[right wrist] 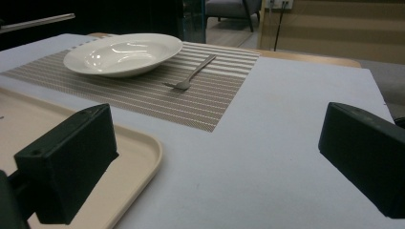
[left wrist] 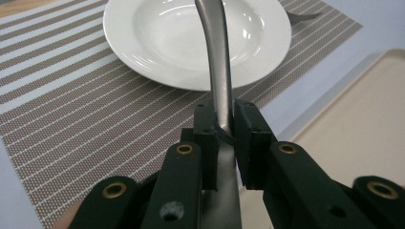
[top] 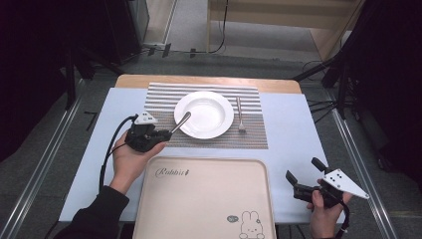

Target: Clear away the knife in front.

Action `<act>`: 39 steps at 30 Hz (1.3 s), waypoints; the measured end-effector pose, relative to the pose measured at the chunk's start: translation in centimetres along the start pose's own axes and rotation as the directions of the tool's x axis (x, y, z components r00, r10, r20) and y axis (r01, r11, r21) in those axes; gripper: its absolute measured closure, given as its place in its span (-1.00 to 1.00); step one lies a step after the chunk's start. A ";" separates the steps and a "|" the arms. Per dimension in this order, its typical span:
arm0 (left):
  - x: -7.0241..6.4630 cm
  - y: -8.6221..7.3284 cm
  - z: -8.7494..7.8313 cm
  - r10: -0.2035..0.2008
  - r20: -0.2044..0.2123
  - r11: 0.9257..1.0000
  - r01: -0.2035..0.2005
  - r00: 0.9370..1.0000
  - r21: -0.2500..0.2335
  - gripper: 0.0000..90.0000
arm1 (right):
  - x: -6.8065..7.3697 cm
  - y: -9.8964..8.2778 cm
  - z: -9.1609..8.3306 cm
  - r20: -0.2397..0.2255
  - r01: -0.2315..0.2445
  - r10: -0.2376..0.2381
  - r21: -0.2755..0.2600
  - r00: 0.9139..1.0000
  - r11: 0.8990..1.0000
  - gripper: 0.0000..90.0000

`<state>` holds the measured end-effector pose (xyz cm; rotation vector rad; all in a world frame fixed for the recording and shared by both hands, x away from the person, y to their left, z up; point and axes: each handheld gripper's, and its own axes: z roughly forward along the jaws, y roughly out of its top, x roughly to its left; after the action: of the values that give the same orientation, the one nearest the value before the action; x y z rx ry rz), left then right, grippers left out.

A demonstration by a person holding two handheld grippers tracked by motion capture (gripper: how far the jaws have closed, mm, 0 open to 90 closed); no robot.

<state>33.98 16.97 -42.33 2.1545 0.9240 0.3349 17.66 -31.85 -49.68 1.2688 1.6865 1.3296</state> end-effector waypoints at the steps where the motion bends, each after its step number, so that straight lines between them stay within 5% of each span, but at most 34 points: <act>1: -0.2 -0.1 -0.1 0.006 0.000 1.000 -0.006 1.000 0.001 0.77 | 0.0 0.0 0.0 0.000 0.000 0.000 0.000 1.000 1.000 -1.00; 18: -3.4 -2.0 -1.0 0.051 0.040 0.999 -0.051 0.998 -0.016 0.77 | 0.1 0.0 -0.1 0.001 0.003 -0.003 -0.002 1.000 1.000 -1.00; 39: -6.3 -5.1 -1.8 0.040 0.082 0.998 -0.036 0.996 -0.042 0.77 | 0.1 0.0 -0.1 0.001 0.003 -0.003 -0.002 1.000 1.000 -1.00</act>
<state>26.05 15.79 -44.48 2.1346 0.8240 0.2784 17.58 -31.78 -49.62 1.2645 1.6850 1.3281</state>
